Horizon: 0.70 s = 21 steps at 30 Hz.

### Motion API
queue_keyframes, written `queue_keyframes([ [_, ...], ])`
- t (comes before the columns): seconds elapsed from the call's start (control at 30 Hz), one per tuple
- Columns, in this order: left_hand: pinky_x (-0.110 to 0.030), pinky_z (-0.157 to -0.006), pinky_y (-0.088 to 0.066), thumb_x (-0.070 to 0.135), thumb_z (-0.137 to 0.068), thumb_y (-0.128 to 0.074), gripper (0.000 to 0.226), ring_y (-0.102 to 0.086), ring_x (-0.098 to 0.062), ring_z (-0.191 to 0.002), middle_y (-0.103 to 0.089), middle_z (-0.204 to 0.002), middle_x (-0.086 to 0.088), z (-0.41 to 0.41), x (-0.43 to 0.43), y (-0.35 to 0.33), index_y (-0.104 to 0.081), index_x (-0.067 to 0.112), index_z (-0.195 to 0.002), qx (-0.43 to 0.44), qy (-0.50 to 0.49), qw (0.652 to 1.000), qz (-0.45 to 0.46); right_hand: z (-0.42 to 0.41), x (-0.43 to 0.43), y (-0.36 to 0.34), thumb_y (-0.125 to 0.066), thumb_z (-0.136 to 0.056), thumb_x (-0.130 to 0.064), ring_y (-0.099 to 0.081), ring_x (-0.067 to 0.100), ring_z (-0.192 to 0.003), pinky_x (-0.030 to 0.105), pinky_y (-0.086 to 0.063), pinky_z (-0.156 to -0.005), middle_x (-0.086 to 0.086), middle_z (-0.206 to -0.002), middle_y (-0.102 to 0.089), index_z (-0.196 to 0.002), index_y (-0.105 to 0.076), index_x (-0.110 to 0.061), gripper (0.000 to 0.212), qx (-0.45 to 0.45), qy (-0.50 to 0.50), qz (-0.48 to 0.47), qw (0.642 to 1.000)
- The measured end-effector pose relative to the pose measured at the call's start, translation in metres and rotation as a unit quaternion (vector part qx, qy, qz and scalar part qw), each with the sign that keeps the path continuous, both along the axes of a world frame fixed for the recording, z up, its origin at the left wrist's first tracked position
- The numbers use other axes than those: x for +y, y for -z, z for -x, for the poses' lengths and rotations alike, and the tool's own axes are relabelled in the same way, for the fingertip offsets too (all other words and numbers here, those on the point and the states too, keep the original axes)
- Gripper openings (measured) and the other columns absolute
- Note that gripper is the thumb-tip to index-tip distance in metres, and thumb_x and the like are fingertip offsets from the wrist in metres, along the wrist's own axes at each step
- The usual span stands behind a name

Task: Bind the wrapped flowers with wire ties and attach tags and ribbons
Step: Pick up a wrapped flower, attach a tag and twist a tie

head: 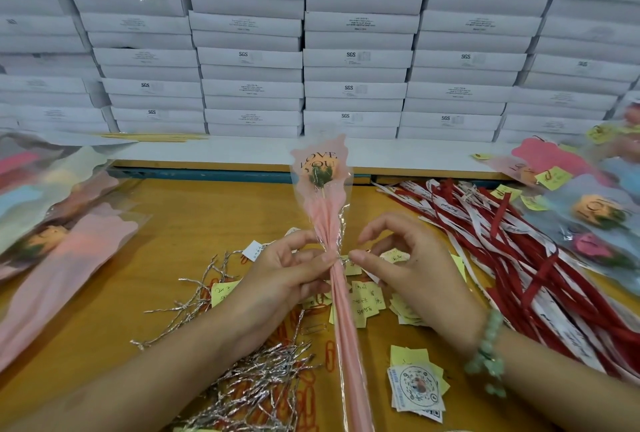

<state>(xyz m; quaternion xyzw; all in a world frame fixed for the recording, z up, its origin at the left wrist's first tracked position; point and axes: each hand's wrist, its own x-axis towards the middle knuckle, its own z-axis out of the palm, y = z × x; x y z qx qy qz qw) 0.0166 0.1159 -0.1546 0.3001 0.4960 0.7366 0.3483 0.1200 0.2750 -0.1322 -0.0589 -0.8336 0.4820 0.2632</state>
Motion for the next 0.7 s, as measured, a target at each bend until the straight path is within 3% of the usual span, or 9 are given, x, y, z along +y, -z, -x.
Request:
queue_keyframes([
  [0.13,-0.024,-0.073,-0.057,0.019,-0.076,-0.076,0.021,-0.07,-0.016,-0.078,-0.073,-0.091,-0.013,0.0002,-0.0001,0.0001,-0.075,0.022,-0.096,-0.003,0.001,1.0,-0.002,-0.0002,0.0006,0.0001,-0.081,-0.075,-0.018,-0.065,0.005,-0.067,0.028,-0.058,-0.053,-0.008,-0.077,-0.067,-0.075,-0.068,-0.016,0.013,0.009,0.001,0.002,1.0],
  [0.23,-0.024,-0.074,-0.058,0.019,-0.077,-0.076,0.021,-0.07,-0.017,-0.079,-0.073,-0.092,-0.013,0.0007,-0.0002,0.0003,-0.075,0.021,-0.097,-0.001,0.0,1.0,-0.002,-0.0003,0.003,0.002,-0.08,-0.075,-0.016,-0.07,0.008,-0.069,0.031,-0.06,-0.062,-0.007,-0.079,-0.072,-0.078,-0.073,-0.016,0.008,0.011,-0.005,0.02,1.0],
  [0.5,-0.026,-0.075,-0.057,0.02,-0.076,-0.077,0.03,-0.071,-0.02,-0.086,-0.072,-0.1,-0.018,0.0019,0.0004,0.0025,-0.072,0.015,-0.105,-0.006,-0.014,1.0,-0.008,-0.0001,0.001,0.0077,-0.07,-0.087,-0.017,-0.073,0.011,-0.08,0.023,-0.058,-0.06,0.0,-0.08,-0.076,-0.084,-0.075,-0.016,0.006,-0.014,-0.078,0.065,0.995],
  [0.7,-0.029,-0.077,-0.058,0.02,-0.075,-0.077,0.034,-0.07,-0.023,-0.086,-0.069,-0.099,-0.02,0.0025,0.0015,0.0049,-0.071,0.013,-0.107,0.001,-0.027,1.0,-0.005,0.0,-0.0012,0.0046,-0.07,-0.086,-0.013,-0.073,0.016,-0.073,0.02,-0.054,-0.052,0.004,-0.078,-0.075,-0.086,-0.072,-0.012,0.003,-0.031,-0.096,0.092,0.991],
])
